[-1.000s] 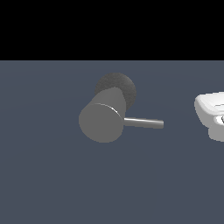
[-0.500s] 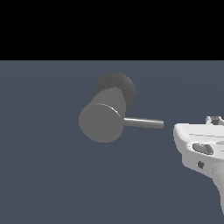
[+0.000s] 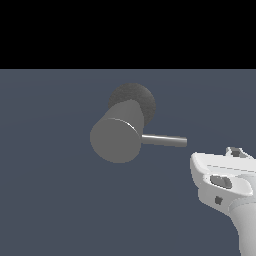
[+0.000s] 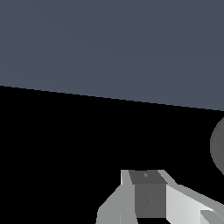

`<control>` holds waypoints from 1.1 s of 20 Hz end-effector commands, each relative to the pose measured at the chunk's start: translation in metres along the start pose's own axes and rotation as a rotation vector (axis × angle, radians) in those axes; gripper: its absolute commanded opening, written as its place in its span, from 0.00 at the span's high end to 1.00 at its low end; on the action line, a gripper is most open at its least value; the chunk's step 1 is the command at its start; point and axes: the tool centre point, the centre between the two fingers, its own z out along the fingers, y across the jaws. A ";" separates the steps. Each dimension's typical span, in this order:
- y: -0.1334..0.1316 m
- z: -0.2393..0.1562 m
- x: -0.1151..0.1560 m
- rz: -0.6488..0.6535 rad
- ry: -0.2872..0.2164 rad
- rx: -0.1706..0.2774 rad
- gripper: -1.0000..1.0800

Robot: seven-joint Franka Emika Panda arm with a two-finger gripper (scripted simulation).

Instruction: Turn on the faucet by rotating a designated handle.

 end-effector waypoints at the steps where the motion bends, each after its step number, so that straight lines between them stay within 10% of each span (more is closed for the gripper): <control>1: 0.001 -0.001 0.003 0.003 0.008 0.000 1.00; 22: 0.077 -0.004 0.002 0.081 0.029 -0.094 1.00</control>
